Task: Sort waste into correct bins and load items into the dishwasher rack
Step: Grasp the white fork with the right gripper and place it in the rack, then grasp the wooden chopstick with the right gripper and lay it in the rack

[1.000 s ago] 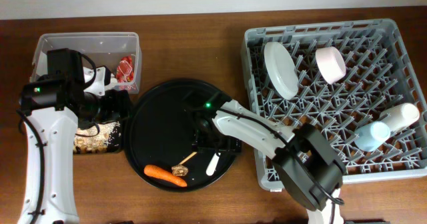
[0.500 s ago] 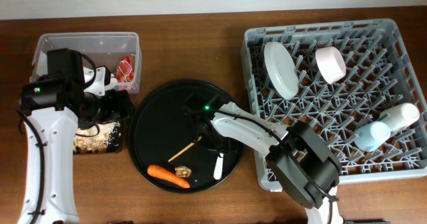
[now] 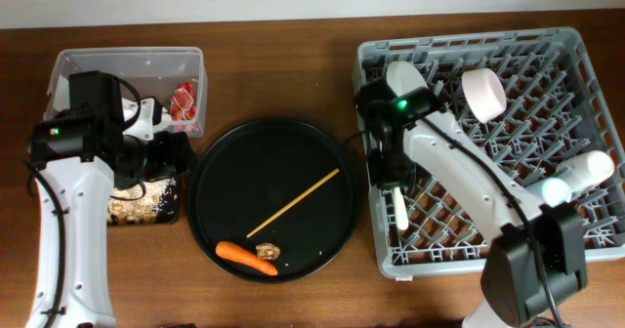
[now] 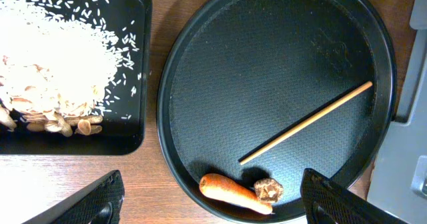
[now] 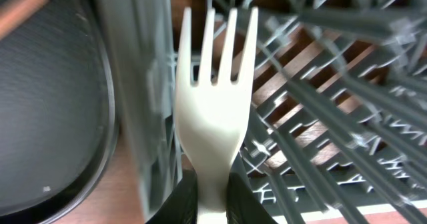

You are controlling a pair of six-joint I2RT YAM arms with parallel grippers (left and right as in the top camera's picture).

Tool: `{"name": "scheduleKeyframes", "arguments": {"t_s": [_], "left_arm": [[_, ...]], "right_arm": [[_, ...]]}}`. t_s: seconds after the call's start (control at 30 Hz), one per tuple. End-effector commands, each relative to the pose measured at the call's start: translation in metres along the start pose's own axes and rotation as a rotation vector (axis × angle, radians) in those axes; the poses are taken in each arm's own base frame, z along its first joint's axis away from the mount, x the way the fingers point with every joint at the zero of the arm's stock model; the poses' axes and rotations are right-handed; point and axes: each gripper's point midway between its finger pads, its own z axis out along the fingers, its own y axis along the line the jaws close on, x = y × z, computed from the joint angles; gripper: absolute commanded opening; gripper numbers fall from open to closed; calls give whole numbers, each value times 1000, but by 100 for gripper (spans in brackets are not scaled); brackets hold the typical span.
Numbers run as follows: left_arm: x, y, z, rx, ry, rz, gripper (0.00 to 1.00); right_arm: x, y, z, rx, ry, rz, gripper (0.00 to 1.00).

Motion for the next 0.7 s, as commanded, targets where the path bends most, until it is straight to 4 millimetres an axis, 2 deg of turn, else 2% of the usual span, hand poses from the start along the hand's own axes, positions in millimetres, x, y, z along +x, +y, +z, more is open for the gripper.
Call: {"name": "scheduleKeyframes", "arguments": {"t_s": [0.0, 0.03, 0.1, 0.13, 0.17, 0.2, 0.23, 0.27, 0.3, 0.33, 0.37, 0.47, 0.53, 0.57, 0.67], "left_arm": [[1, 0, -3, -3, -9, 0, 84], [1, 0, -3, -3, -9, 0, 84], [1, 0, -3, -3, -9, 0, 84], [1, 0, -3, -3, -9, 0, 84], [1, 0, -3, -3, -9, 0, 84], [1, 0, -3, -3, -9, 0, 84], [1, 0, -3, -3, -9, 0, 84], [1, 0, -3, -3, -9, 0, 84], [1, 0, -3, -3, -9, 0, 84], [1, 0, -3, -3, -9, 0, 84], [1, 0, -3, -3, -9, 0, 84], [1, 0, -3, -3, -9, 0, 84], [1, 0, -3, -3, -9, 0, 84], [1, 0, -3, -3, -9, 0, 84], [1, 0, -3, -3, -9, 0, 84]], "right_arm": [[6, -4, 15, 21, 15, -15, 37], [2, -2, 14, 15, -3, -13, 41], [-9, 0, -3, -1, -44, -8, 50], [-17, 2, -25, -14, -78, -6, 53], [-27, 5, -57, -41, -135, -7, 54], [-33, 14, -80, -84, -178, -16, 54], [-36, 40, -107, -195, -217, -40, 54], [-33, 77, -123, -348, -223, -27, 54], [-32, 101, -125, -408, -223, -23, 59], [-29, 129, -117, -423, -213, -19, 60], [-24, 151, -98, -411, -169, -1, 61], [-9, 187, -30, -307, 19, 230, 60], [-3, 201, 11, -237, 97, 331, 60], [-4, 205, 26, -222, 111, 346, 60], [-8, 211, 51, -199, 125, 377, 60]]}}
